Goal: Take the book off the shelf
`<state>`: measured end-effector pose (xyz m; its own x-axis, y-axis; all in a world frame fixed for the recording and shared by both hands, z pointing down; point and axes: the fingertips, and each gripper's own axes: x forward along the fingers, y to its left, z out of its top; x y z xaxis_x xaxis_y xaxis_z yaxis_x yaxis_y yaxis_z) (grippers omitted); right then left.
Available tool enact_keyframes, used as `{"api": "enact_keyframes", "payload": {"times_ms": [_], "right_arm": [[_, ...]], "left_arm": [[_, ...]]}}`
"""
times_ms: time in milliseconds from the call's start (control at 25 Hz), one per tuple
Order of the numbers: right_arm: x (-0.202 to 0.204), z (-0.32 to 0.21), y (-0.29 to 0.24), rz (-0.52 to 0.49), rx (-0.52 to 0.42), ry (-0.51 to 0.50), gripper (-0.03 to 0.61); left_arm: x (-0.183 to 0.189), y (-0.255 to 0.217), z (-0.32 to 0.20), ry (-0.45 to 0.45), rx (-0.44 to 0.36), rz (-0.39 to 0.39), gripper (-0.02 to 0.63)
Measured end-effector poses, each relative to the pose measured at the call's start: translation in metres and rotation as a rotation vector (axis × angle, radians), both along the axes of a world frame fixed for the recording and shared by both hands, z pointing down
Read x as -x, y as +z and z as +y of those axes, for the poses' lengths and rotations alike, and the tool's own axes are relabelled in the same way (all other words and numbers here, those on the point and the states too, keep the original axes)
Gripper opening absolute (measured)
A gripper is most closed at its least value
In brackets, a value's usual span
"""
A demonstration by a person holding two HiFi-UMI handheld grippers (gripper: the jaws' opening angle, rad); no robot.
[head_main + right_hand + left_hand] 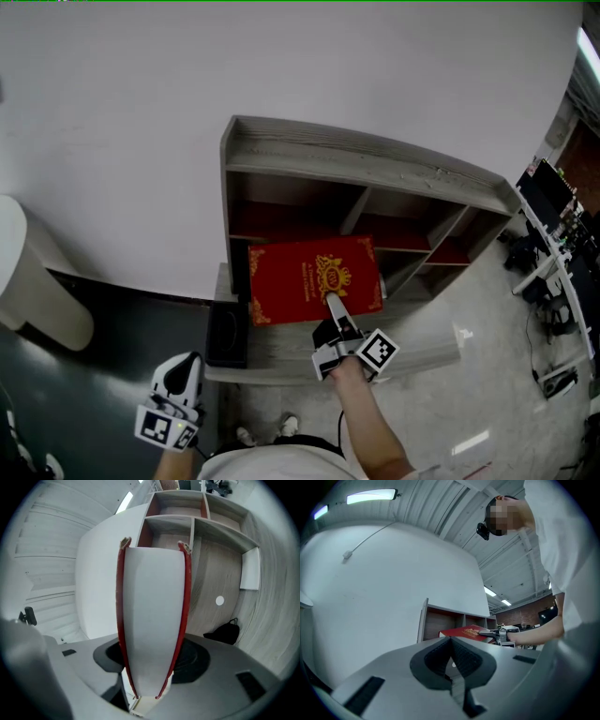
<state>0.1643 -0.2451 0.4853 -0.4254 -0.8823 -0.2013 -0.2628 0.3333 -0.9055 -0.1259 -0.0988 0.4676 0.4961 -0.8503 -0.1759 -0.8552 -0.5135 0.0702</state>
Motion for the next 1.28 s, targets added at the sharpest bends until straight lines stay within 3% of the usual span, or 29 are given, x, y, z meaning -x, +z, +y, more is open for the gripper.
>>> {"api": "enact_keyframes", "payload": {"times_ms": [200, 600, 840, 1280], "right_arm": [[-0.027, 0.010, -0.008, 0.058, -0.022, 0.055, 0.249], [-0.109, 0.025, -0.058, 0.269, -0.142, 0.164, 0.249], [-0.126, 0.038, -0.082, 0.315, -0.196, 0.172, 0.249], [-0.137, 0.061, -0.108, 0.543, -0.297, 0.186, 0.249]], "left_arm": [[-0.007, -0.003, -0.004, 0.025, -0.009, 0.002, 0.017], [-0.010, -0.013, -0.007, 0.021, -0.034, -0.019, 0.017], [-0.010, -0.023, -0.009, 0.008, -0.058, -0.037, 0.017], [-0.003, -0.037, -0.012, -0.036, -0.104, -0.090, 0.017]]}}
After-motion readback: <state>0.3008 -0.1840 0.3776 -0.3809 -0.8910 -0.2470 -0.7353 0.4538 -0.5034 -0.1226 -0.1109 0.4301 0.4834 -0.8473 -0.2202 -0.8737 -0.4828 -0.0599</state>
